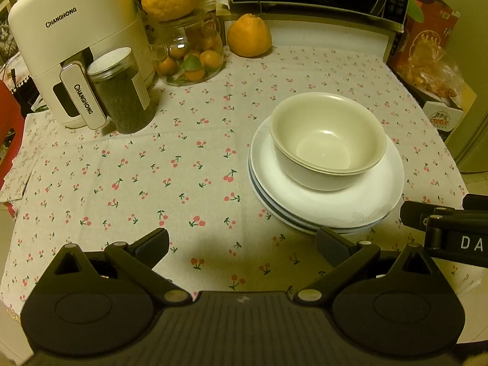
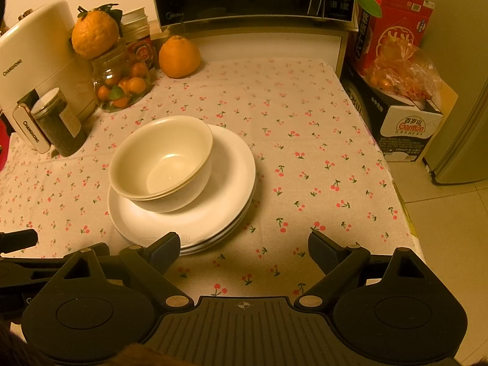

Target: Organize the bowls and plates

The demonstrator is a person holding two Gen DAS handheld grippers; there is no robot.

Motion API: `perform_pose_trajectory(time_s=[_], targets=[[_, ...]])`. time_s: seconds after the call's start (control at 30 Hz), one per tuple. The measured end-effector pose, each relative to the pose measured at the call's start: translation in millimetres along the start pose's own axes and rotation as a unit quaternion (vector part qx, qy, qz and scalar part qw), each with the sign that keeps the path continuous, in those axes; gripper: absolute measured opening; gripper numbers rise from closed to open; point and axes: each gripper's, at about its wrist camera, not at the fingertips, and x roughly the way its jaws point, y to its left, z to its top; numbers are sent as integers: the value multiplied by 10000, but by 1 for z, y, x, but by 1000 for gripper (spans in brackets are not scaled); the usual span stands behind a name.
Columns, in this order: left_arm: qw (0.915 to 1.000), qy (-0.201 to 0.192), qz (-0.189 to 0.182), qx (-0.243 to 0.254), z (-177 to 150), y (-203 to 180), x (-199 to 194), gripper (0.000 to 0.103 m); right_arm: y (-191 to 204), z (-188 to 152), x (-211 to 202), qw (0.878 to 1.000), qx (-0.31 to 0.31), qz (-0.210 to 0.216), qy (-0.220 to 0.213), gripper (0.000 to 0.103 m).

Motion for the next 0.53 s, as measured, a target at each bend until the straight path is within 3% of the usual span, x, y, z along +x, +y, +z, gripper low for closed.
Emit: perform_pose_trajectory(time_s=[0.53], targets=[[10000,67,-28,15,-2,-2,2,103,-1,-5,1,10000,22,11,26,93]])
